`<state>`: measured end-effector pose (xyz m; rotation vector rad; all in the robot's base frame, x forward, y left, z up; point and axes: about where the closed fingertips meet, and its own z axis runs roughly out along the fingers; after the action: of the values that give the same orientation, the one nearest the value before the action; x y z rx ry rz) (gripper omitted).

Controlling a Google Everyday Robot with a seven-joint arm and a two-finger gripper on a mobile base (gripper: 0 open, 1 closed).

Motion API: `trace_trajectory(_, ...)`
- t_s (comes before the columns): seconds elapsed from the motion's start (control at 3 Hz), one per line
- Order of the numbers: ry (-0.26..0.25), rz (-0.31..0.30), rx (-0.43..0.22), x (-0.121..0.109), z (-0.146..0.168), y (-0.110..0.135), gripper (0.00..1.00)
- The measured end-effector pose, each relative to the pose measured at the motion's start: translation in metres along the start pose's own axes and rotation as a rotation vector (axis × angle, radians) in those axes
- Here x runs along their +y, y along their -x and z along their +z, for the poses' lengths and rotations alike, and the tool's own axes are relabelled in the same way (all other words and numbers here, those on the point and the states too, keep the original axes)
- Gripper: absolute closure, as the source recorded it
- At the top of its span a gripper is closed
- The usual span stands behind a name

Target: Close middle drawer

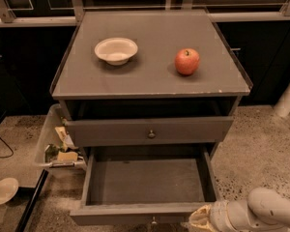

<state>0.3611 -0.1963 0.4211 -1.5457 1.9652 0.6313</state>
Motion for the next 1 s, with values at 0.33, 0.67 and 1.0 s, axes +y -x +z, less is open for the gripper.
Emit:
trace_trajectory(0.33,0.000,0.000,0.000,0.0000,0.0001,0.0000,0.34)
trace_trajectory(0.67,0.000,0.001,0.000,-0.0002,0.0003,0.0000,0.11)
trace_trajectory(1.0,-0.010,0.003,-0.004,-0.0079,0.0029,-0.0011,0.00)
